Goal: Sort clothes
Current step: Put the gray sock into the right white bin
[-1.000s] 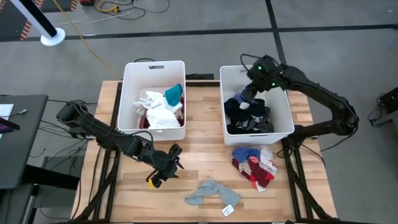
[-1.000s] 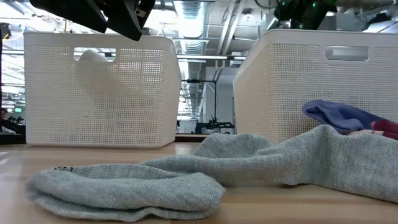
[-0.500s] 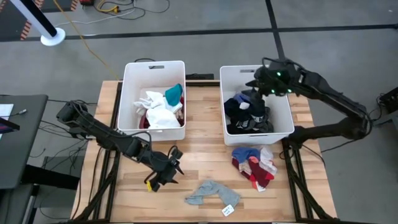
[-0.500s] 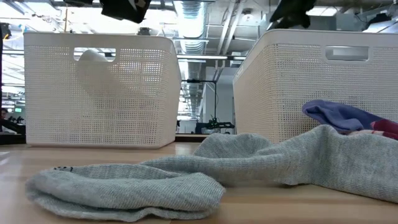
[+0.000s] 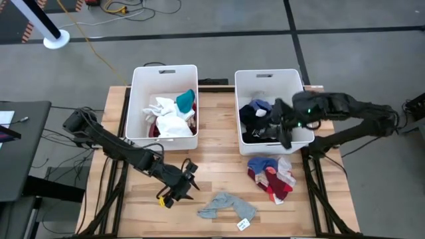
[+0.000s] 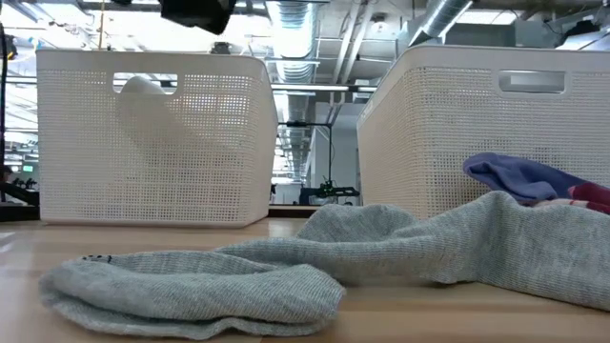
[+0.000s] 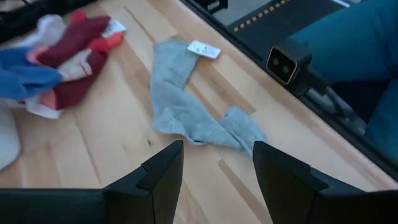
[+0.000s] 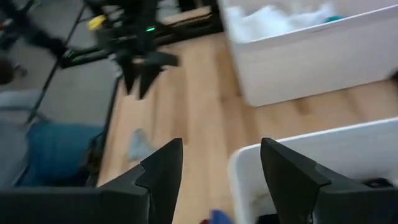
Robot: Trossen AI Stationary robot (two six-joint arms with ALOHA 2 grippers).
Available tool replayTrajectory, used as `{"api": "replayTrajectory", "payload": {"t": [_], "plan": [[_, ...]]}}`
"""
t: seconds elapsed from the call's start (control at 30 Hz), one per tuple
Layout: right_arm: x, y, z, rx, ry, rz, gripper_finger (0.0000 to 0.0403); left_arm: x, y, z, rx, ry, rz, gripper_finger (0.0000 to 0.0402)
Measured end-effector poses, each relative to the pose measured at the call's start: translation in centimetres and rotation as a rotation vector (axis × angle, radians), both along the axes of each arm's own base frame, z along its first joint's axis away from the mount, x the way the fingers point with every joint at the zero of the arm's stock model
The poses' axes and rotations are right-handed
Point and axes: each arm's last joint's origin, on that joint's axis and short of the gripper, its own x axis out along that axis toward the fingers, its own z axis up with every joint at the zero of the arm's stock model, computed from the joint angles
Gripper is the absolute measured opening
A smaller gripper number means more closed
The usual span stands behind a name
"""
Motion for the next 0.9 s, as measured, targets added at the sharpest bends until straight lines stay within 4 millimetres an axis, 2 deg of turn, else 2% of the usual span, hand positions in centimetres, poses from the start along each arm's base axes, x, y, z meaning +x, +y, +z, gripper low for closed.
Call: {"api": "replayTrajectory", "payload": {"t": [0.2,0.4,0.6,0.77,0.9], "plan": [[1.4,3.3,-1.0,0.042,0.072,0.127,0.023,1.7,-0.9,-3.3,0.023,0.053,0.0,0.0187],[3.4,6.5,-2.9,0.039,0.172,0.208,0.0229,2.9,-1.5,-5.5,0.021,0.061,0.004,0.0187],[6.2,9.8,-5.8,0.016,0.278,0.276,0.0224,3.1,-1.6,-5.9,0.019,0.064,0.007,0.0187],[9.0,12.7,-8.5,0.002,0.301,0.326,0.0223,3.1,-1.6,-5.9,0.019,0.056,0.012,0.0187],[11.0,15.0,-11.4,-0.017,0.341,0.357,0.0223,3.1,-1.5,-5.9,0.021,0.057,0.014,0.0187]]}}
